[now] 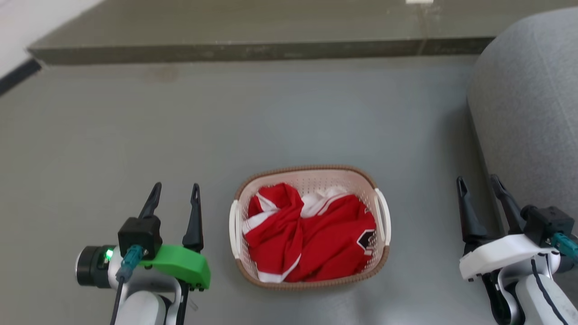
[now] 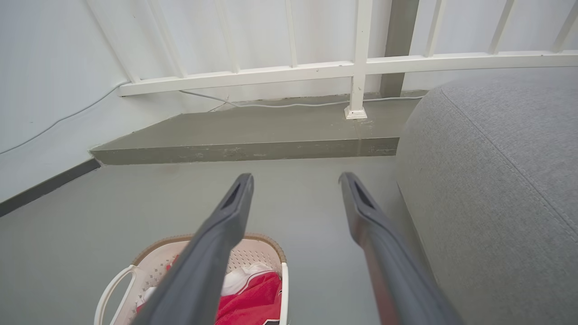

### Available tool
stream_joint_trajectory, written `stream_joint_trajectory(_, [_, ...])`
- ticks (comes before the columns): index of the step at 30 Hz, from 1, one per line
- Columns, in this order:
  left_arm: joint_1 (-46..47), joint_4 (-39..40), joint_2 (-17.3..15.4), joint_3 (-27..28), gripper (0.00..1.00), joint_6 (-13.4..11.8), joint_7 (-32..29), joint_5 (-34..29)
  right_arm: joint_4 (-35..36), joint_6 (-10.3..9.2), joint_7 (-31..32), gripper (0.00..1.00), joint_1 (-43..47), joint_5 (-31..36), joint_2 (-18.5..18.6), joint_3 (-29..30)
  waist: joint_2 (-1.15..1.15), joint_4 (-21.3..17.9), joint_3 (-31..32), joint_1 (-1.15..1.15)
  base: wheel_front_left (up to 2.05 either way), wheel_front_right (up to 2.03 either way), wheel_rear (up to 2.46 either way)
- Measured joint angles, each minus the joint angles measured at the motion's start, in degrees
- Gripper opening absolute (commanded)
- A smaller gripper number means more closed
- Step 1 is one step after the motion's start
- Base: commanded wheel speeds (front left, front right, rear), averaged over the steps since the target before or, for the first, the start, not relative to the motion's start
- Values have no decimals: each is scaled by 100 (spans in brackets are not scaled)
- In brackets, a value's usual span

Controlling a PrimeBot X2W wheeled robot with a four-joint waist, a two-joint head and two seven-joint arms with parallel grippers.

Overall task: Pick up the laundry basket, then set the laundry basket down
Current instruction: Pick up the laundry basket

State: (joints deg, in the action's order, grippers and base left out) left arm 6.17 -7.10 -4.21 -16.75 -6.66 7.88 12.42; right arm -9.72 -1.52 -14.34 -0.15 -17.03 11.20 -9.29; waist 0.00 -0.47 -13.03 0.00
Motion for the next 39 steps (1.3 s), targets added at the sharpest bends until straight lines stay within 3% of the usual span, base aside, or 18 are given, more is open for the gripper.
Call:
stream_joint_trajectory(16, [886,-570,91,-43,100,14,-43,78,-465,229,27,100,-979,-23,-56,-187,0,-90,-1372,0,0,0,0])
stream_joint_trajectory(39, [3015,-2343,177,-178,100,644,-591,472,-1647,554,288,100,-2928,135,-190,-620,0,-159,-3263,0,0,0,0])
